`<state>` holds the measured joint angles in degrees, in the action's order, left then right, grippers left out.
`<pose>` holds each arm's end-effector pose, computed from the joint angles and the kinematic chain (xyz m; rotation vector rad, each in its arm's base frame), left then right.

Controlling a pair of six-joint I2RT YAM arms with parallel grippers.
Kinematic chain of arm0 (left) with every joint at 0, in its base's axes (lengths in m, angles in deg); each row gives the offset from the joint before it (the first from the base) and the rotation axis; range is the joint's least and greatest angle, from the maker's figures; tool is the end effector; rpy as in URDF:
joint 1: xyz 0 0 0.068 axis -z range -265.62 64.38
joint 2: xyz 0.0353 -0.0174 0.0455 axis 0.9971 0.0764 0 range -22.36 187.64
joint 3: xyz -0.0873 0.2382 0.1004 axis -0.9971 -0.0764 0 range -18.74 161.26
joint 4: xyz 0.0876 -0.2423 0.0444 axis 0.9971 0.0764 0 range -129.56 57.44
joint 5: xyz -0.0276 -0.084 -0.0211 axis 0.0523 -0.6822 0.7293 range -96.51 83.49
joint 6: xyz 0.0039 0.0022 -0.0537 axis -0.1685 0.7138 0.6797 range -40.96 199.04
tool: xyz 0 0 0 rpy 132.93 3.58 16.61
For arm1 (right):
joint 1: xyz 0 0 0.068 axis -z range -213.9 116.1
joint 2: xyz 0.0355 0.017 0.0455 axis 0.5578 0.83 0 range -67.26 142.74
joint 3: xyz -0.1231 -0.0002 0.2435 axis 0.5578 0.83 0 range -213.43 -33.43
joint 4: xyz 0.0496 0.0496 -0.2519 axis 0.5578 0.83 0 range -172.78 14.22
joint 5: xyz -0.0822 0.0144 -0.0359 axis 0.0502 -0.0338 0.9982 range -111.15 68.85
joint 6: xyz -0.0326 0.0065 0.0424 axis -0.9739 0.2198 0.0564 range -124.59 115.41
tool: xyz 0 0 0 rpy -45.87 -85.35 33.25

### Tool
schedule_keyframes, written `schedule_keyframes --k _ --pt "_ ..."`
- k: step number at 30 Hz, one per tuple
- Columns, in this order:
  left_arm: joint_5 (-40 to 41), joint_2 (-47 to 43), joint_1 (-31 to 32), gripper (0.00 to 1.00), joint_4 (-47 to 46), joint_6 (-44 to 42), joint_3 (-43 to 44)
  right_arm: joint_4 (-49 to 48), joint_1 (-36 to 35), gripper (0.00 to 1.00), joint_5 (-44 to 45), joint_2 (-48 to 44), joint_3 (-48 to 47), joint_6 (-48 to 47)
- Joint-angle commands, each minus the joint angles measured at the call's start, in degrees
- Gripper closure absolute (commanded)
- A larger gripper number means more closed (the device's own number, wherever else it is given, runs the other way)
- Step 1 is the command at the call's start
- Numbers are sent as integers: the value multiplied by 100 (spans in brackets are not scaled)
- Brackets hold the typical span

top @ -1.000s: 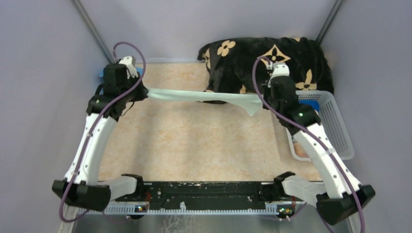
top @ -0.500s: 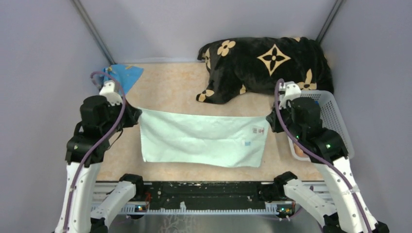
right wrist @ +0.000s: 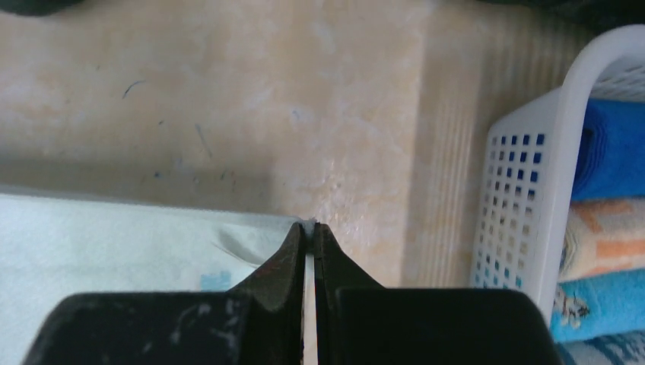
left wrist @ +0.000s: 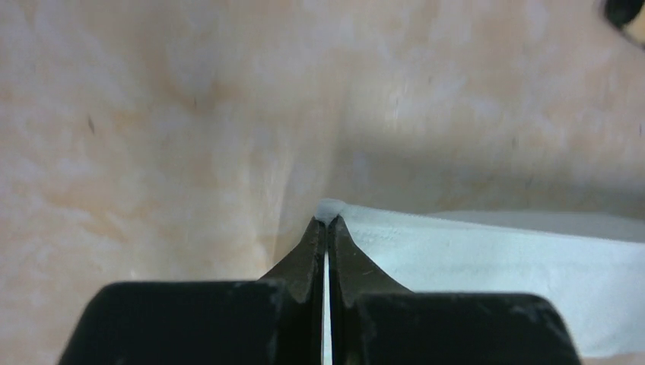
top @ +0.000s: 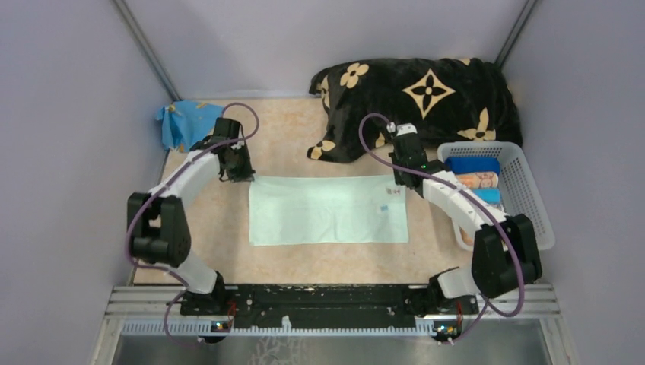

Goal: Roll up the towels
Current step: Flatten out the towel at the center of the board.

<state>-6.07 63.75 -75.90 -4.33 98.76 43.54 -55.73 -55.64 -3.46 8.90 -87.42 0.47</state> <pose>0.3024 -0.0516 0.2388 -0.2305 2.6016 -0.1740 0.2611 0.0925 0.2513 -0.2087 2.3730 -0.1552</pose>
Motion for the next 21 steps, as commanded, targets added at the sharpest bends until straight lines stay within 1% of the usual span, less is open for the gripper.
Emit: schedule_keyframes --k 1,3,6,8,12,16,21 --pt "-49 1288 -231 100 -522 -141 1168 -1699 473 100 233 715 -419 -370" --pt "-100 1866 -315 100 -448 -286 1601 -1876 644 100 34 1032 -551 -479" --pt "-29 2160 -379 100 -413 -441 1960 -2025 780 100 -214 1273 -645 -689" --pt "-29 2102 -394 100 -510 -498 1937 -2037 817 100 -279 1283 -652 -782" --pt "-65 1799 -409 100 -833 -576 1571 -2059 822 100 -328 1235 -616 -961" --pt "-83 1589 -404 100 -646 -476 1399 -1586 822 100 -341 1125 -629 -902" --pt "-257 1183 -409 100 -441 -196 1036 -822 824 100 -167 791 -472 -425"
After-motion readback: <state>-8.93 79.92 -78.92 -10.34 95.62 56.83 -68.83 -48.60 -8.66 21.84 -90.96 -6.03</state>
